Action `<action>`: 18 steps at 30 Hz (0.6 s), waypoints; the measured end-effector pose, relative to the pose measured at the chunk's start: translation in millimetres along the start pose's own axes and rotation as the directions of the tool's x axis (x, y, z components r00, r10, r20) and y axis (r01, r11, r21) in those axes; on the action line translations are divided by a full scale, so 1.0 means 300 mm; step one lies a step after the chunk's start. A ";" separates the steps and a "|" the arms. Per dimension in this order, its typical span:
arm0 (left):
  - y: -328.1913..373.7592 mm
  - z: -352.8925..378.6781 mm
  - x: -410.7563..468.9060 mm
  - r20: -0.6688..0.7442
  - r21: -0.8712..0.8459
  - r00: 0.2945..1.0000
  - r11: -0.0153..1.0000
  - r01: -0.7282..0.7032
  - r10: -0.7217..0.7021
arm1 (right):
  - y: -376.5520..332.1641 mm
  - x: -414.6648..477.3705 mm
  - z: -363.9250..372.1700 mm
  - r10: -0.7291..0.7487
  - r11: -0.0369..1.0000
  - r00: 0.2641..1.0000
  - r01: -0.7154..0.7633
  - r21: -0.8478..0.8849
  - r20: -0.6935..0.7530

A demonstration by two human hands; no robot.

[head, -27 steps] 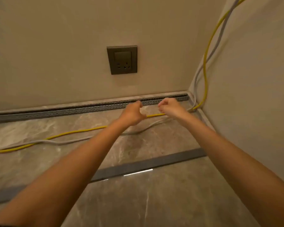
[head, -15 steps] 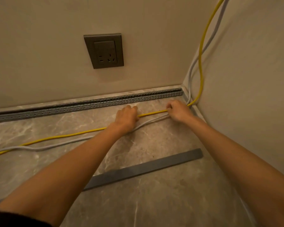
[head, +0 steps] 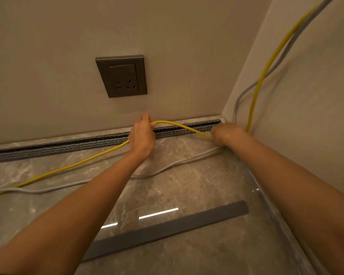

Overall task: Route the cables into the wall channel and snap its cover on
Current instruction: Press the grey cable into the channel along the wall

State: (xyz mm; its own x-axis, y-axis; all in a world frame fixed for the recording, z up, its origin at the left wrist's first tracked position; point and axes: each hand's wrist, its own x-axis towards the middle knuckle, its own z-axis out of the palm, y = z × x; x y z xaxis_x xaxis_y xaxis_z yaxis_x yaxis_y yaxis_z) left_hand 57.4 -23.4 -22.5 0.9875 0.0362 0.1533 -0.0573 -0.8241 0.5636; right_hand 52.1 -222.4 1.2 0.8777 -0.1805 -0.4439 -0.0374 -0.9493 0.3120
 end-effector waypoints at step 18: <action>0.138 0.057 0.070 0.155 -0.128 0.988 0.992 0.004 0.016 | 0.045 0.011 0.022 -0.079 0.949 0.969 0.146 0.280 -0.236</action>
State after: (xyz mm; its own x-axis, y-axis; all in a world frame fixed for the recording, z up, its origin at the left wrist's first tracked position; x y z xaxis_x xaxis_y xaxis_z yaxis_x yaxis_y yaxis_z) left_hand 78.4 -66.2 -9.8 0.9973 -0.0648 0.0346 -0.0714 -0.7449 0.6633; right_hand 51.4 -237.5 -1.5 0.9657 -0.0390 -0.2568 -0.0413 -0.9991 -0.0036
